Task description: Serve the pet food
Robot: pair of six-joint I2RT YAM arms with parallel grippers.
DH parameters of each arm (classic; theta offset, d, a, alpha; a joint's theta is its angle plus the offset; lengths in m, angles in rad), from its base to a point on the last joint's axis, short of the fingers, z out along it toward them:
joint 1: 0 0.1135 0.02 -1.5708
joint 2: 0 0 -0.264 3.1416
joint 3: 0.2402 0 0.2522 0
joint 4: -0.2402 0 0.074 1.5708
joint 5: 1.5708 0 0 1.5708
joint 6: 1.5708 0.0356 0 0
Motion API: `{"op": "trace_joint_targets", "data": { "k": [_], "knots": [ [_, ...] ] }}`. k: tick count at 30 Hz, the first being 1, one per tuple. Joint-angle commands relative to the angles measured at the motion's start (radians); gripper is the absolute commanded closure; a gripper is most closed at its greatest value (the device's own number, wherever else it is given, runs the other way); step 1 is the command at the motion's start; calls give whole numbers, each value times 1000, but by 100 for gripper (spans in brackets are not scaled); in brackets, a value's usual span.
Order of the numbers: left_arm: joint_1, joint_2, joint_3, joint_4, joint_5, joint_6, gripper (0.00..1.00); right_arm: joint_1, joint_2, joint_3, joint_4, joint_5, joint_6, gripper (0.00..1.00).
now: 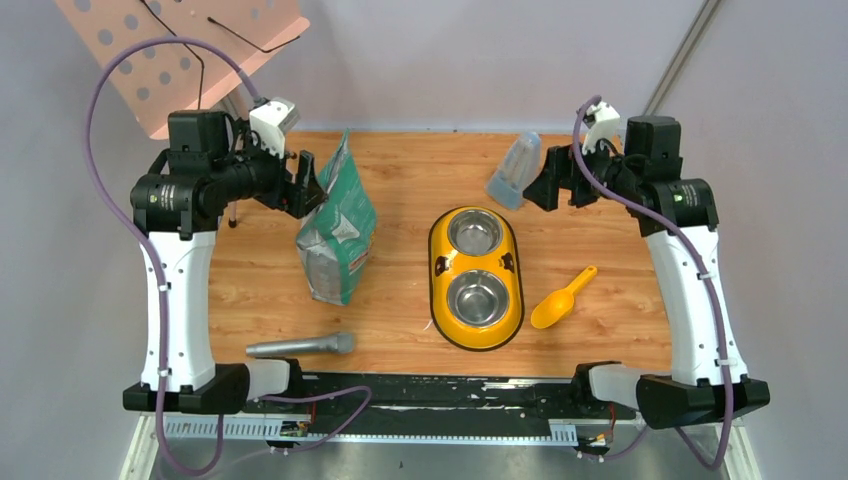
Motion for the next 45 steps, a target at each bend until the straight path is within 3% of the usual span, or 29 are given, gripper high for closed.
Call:
{"op": "trace_joint_targets", "data": {
  "k": [1,6,8,13,17,19,21,28,37,45],
  "knots": [
    [5,-43,-41,59,2,-33,5,2,68,138,46,-388,151,10],
    [4,1,-29,19,91,-74,5,12,175,184,153,-492,316,13],
    [4,33,11,6,133,-80,11,29,213,212,178,-490,331,14],
    [4,103,74,45,90,-97,17,127,328,316,228,-471,407,24],
    [5,152,151,55,146,-83,20,265,402,394,250,-309,465,28],
    [4,165,182,74,86,-118,17,305,445,421,277,-205,599,32],
    [5,173,203,88,27,-128,20,360,513,493,286,-130,629,35],
    [2,197,186,13,102,-109,37,515,746,777,283,-5,639,41],
    [3,196,148,-14,95,-96,50,534,853,827,356,-161,706,44],
    [3,210,111,20,155,-147,53,559,896,824,470,-396,732,46]
  ]
}}
